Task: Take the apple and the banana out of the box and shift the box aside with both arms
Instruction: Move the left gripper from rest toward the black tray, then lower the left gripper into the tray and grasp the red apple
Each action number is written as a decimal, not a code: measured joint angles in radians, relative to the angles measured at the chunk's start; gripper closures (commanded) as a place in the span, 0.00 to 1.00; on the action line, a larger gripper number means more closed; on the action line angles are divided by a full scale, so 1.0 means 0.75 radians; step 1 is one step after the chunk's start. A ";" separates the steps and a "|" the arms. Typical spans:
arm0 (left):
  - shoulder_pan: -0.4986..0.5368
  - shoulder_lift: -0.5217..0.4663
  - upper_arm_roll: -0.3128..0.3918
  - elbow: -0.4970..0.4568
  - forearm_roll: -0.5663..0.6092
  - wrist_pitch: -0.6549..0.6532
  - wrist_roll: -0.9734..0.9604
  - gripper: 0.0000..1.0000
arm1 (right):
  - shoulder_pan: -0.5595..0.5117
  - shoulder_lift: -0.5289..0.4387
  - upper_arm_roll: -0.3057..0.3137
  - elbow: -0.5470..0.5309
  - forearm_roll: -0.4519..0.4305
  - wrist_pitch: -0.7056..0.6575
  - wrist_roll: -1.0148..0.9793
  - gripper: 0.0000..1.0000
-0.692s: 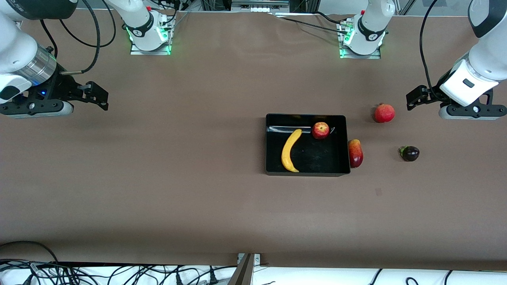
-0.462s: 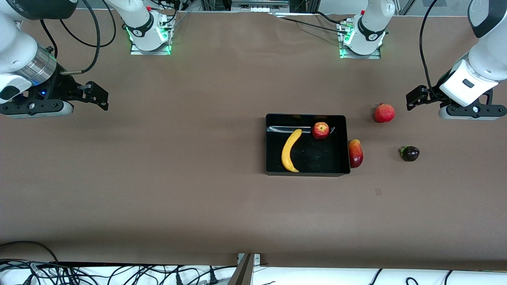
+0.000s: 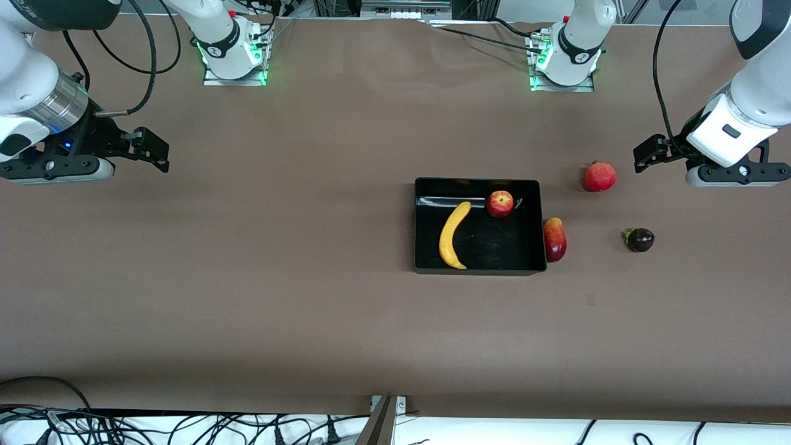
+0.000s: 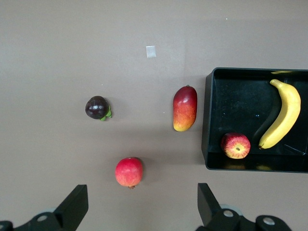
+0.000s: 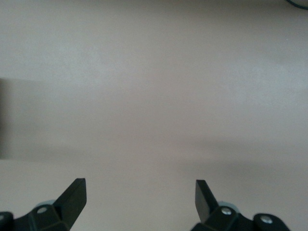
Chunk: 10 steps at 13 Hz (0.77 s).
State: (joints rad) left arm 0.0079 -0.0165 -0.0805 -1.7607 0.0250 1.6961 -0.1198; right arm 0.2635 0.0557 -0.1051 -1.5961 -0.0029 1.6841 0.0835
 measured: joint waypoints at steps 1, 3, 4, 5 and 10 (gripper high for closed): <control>-0.001 0.005 -0.002 0.009 -0.001 -0.037 -0.013 0.00 | 0.000 0.000 0.000 0.000 0.000 0.000 0.000 0.00; -0.009 0.036 -0.005 0.057 -0.002 -0.103 -0.020 0.00 | 0.000 0.000 0.000 0.000 0.000 0.000 0.000 0.00; -0.017 0.061 -0.008 0.091 -0.002 -0.114 -0.021 0.00 | 0.000 0.000 0.000 0.000 0.000 0.000 0.000 0.00; -0.029 0.089 -0.013 0.130 -0.003 -0.124 -0.023 0.00 | 0.000 0.000 0.000 0.000 0.000 0.000 0.000 0.00; -0.179 0.217 -0.048 0.208 -0.004 -0.172 -0.069 0.00 | 0.000 0.000 0.000 0.000 0.000 0.000 0.000 0.00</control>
State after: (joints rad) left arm -0.1262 0.1465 -0.1164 -1.6050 0.0222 1.5670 -0.1719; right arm 0.2637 0.0559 -0.1053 -1.5961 -0.0029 1.6840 0.0835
